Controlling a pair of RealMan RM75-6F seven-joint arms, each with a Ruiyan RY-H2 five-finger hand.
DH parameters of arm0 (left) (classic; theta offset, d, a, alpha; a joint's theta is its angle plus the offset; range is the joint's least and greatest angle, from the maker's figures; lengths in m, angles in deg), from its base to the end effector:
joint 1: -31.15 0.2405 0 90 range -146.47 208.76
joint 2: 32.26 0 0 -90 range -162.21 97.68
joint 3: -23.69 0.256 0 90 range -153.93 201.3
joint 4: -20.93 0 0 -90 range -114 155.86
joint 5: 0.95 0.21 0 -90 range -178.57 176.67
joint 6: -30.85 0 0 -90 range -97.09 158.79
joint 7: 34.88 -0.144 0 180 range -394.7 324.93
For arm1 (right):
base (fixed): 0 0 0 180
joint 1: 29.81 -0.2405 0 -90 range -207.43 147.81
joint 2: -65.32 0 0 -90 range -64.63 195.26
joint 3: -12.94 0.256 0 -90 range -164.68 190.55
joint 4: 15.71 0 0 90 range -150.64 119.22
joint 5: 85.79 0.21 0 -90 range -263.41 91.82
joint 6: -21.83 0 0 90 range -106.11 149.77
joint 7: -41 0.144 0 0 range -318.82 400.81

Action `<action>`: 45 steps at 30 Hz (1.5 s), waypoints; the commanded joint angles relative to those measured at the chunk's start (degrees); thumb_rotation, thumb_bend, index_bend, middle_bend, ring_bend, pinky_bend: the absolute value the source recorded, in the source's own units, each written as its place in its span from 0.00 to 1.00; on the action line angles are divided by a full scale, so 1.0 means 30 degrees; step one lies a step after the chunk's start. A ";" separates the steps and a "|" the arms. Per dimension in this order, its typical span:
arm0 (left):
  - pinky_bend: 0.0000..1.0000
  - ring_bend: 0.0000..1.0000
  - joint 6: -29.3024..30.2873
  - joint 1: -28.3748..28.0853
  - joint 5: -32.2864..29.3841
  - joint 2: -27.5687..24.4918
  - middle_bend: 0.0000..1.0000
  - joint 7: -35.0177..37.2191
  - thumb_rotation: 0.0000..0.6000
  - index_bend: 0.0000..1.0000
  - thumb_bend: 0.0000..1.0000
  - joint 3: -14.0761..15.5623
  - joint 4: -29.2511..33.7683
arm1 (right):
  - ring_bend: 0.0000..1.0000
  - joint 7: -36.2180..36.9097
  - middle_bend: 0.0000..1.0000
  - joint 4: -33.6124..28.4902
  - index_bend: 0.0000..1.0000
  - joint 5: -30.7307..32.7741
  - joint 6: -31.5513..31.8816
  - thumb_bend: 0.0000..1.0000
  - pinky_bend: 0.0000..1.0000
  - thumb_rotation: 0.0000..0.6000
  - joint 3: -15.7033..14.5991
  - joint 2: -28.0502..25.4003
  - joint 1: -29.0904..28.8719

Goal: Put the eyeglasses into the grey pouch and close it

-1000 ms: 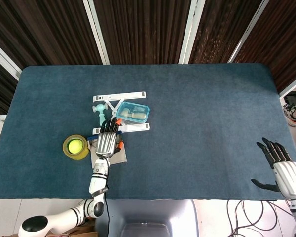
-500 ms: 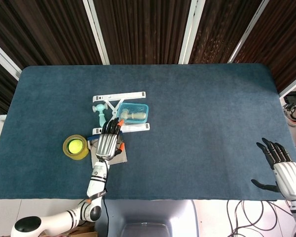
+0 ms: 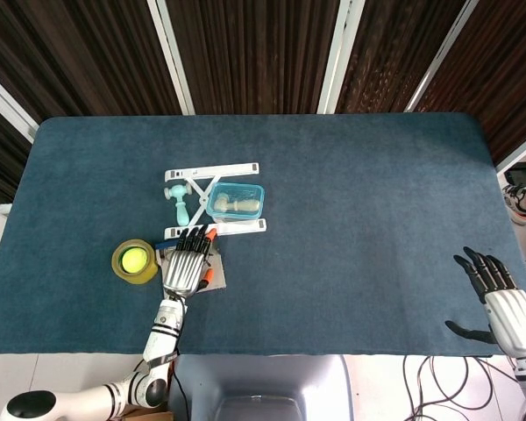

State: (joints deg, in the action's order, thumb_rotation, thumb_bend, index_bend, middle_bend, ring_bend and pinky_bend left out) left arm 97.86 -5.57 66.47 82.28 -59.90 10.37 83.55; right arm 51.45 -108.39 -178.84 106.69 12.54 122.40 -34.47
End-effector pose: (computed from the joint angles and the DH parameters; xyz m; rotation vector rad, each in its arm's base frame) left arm -0.1487 0.3208 -0.0984 -1.6277 -0.9126 -0.9550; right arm -0.3085 -0.1673 0.1824 1.4944 -0.9630 0.9642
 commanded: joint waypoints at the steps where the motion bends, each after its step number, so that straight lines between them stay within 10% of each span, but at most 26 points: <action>1: 0.02 0.00 -0.0127 -0.0048 -0.0127 0.0056 0.00 -0.0162 1.00 0.00 0.34 -0.0088 -0.0201 | 0.00 0.0020 0.00 0.0017 0.00 0.0018 -0.0007 0.17 0.05 1.00 0.0008 -0.0001 -0.0004; 37: 0.02 0.00 -0.0272 -0.1338 -0.0880 0.1802 0.00 0.0649 1.00 0.00 0.34 -0.1965 -0.4199 | 0.00 -0.0329 0.00 -0.0069 0.00 0.0146 -0.0167 0.17 0.05 1.00 0.0035 0.0068 -0.0070; 45: 0.02 0.00 0.2022 0.1082 0.1509 -0.1794 0.00 0.1917 1.00 0.00 0.34 0.0409 0.2444 | 0.00 -0.0217 0.00 -0.0048 0.00 -0.0027 -0.0089 0.17 0.05 1.00 -0.0038 0.0027 -0.0045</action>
State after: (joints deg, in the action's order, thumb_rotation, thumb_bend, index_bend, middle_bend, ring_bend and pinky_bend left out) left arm 100.68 -6.13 67.46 82.63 -55.81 7.80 81.51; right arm 50.80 -108.55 -178.91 106.43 12.43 122.48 -34.60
